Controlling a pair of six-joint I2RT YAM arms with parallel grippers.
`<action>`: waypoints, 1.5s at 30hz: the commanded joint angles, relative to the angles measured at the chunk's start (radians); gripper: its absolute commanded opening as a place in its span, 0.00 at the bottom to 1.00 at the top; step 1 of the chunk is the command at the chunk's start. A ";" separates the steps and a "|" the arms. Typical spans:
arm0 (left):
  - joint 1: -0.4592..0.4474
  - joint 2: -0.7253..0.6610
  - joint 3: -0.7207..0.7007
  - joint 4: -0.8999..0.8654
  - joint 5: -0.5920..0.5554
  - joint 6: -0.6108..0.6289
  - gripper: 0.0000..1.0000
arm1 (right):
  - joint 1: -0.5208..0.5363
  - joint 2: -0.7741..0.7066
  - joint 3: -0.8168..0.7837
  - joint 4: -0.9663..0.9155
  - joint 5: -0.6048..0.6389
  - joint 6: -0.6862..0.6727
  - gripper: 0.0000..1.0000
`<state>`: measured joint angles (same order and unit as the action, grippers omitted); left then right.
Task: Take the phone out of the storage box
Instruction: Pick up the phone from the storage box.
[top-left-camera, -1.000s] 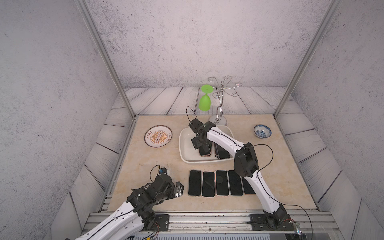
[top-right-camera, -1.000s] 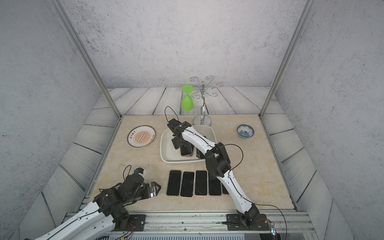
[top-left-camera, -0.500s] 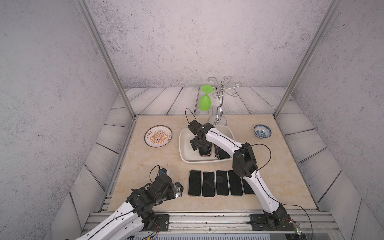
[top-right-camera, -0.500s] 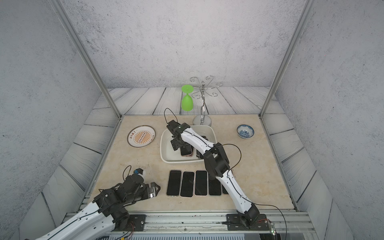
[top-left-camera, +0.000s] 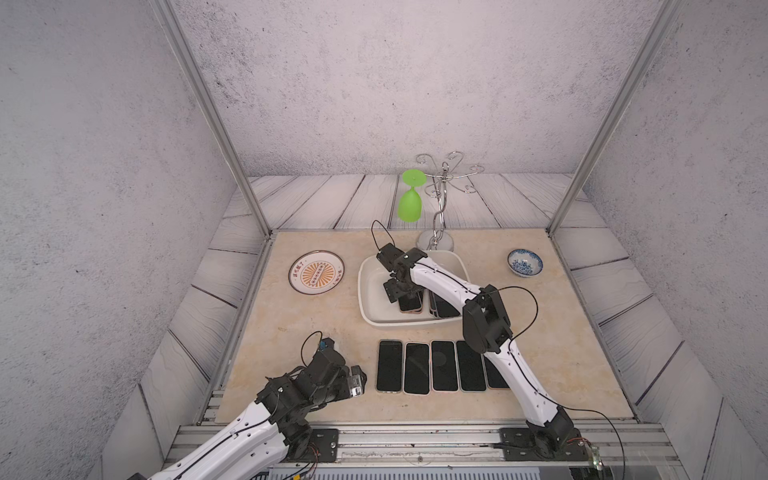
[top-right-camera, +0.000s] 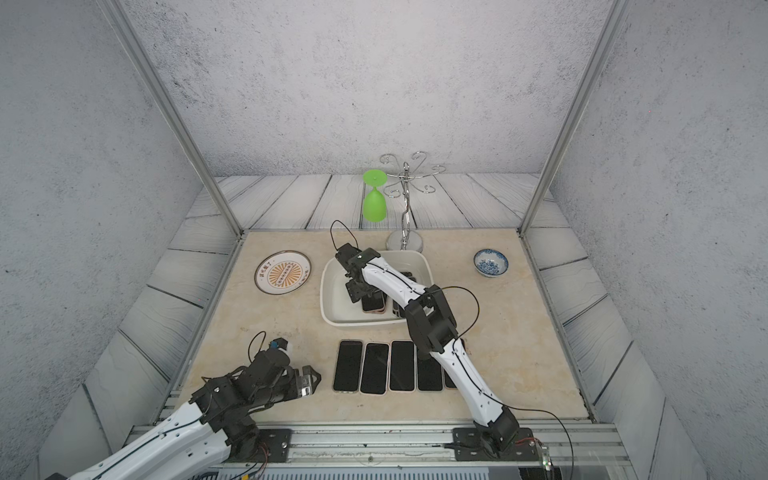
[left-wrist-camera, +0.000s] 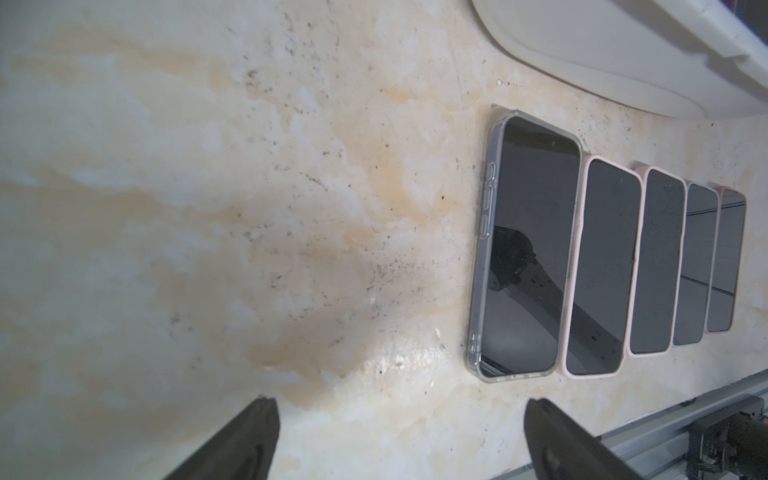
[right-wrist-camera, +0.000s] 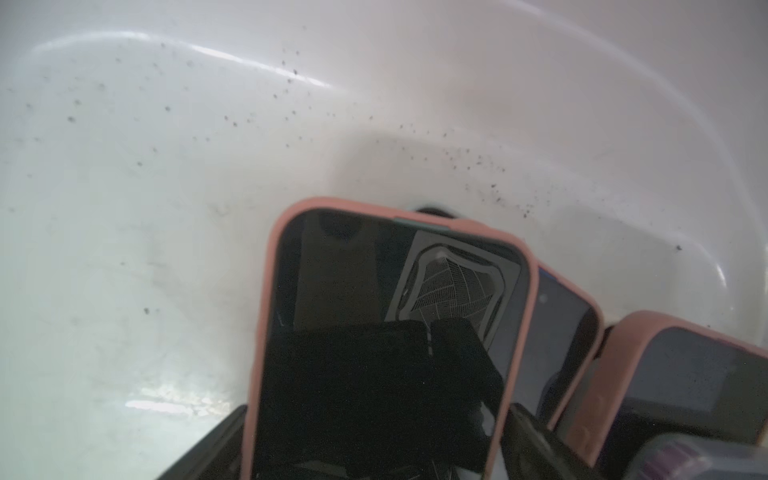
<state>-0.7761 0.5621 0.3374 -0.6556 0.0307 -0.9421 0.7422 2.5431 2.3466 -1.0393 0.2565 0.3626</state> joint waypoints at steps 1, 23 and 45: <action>0.002 0.011 0.001 0.018 -0.006 0.017 0.98 | -0.010 0.048 0.005 -0.045 -0.020 0.011 0.76; 0.027 0.475 0.385 0.709 0.003 0.291 0.98 | -0.033 -0.459 -0.097 -0.109 -0.342 0.020 0.08; 0.068 0.719 0.445 0.939 0.056 0.104 0.69 | -0.033 -0.539 -0.229 -0.010 -0.455 0.106 0.08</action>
<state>-0.7280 1.2911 0.7822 0.2260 0.0792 -0.8104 0.7082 2.0529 2.1036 -1.0683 -0.1638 0.4496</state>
